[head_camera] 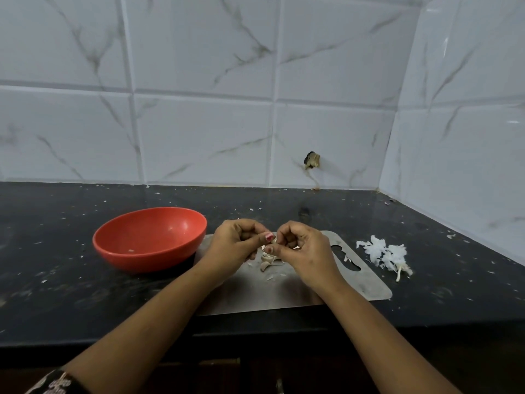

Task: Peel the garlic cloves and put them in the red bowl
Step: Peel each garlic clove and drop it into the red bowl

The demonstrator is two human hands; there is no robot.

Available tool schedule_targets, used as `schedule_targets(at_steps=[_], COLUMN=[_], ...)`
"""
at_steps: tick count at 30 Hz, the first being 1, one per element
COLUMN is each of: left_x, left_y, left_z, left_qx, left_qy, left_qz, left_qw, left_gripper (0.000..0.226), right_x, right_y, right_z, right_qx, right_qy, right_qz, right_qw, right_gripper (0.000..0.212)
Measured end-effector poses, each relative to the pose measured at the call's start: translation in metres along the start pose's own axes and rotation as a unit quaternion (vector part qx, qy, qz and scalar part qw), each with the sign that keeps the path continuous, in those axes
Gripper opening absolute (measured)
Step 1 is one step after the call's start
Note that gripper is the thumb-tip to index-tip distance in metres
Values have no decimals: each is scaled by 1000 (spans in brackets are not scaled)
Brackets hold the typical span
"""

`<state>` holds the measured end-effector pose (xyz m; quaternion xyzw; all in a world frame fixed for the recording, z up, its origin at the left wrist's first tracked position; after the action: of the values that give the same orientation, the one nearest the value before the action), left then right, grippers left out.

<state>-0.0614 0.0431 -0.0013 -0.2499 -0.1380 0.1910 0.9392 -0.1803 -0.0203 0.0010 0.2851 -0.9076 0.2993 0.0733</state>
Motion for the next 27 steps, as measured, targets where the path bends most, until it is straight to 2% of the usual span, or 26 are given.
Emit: schedule_targets(at_steps=[4, 14, 18, 21, 27], left_x=[3, 8, 7, 7, 12], left_y=[0, 2, 3, 4, 2], left_z=[3, 11, 15, 14, 3], left_qx=[-27, -68, -81, -80, -30], left_qy=[-60, -168, -195, -194, -151], left_qz=[9, 22, 28, 40, 89], left_qw=[998, 983, 977, 977, 984], left_gripper=[12, 11, 18, 15, 17], right_x=[2, -4, -5, -7, -9], right_y=[1, 0, -1, 0, 4], right_z=[1, 13, 14, 13, -4], right_qx=[-8, -75, -67, -54, 12], right_qy=[1, -50, 4, 48, 127], right_qz=[13, -22, -11, -14, -2], right_qw=[1000, 996, 998, 997, 992], right_gripper=[21, 9, 5, 11, 19])
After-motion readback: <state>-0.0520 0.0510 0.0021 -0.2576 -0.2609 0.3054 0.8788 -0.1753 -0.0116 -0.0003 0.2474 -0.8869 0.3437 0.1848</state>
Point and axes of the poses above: each hand's wrist, its own y-axis away from the middle knuckle, its own x-axis out of the back of the hand, z = x × y, the point moved 8 cm from there along -y, towards the middle knuckle, and after that the axes turned 6 degrees about -x, right-handed, at the moved point
